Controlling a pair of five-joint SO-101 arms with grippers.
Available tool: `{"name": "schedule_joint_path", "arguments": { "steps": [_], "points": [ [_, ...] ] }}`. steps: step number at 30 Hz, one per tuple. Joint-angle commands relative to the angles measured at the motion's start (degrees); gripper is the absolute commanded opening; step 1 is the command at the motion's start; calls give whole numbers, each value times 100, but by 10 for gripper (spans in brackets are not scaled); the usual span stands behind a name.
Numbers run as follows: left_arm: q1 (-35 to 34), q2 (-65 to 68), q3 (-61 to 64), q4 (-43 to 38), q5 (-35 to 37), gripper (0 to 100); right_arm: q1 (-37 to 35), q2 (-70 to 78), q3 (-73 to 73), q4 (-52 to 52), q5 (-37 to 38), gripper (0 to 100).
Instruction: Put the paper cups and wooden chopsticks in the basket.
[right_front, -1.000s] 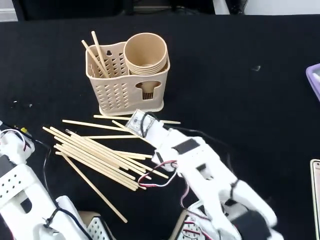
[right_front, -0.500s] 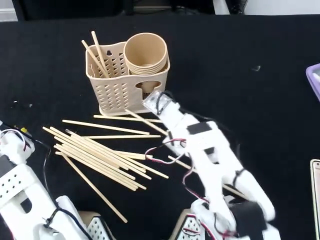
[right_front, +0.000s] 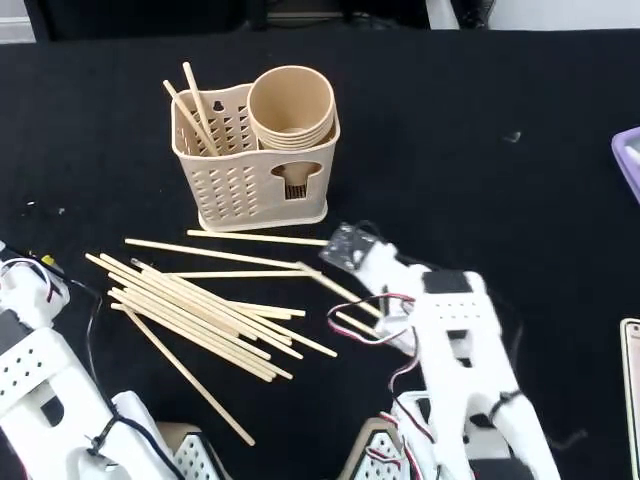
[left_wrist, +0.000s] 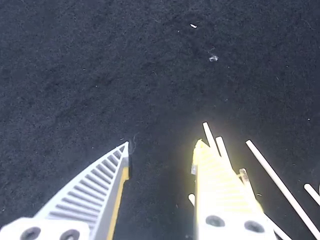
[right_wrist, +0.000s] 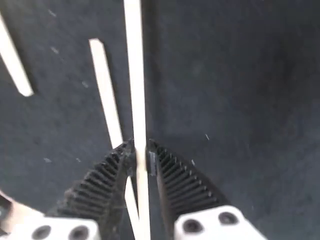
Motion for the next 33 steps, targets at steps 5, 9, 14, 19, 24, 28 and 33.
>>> {"name": "schedule_joint_path", "arguments": {
  "steps": [5, 9, 14, 19, 24, 28, 33],
  "points": [
    [75, -97, -84, -88, -18, 210, -9, -611, 224, 615, 211, 91],
    [75, -97, -84, -88, -18, 210, -220, -1086, 233, 1108, 211, 135],
    [75, -97, -84, -88, -18, 210, -598, -1657, 356, 1248, 185, 139],
    [75, -105, -75, -88, -18, 210, -1116, -1789, 1218, 448, 0, 203],
    [75, -105, -66, -88, -18, 210, -1125, -1798, 1552, -325, -334, 235],
    [75, -105, -66, -88, -18, 210, -1134, -1789, 1569, -334, -299, 219],
    [75, -105, -66, -88, -18, 210, -1134, -1789, 1578, -334, -299, 70]
  ]
}}
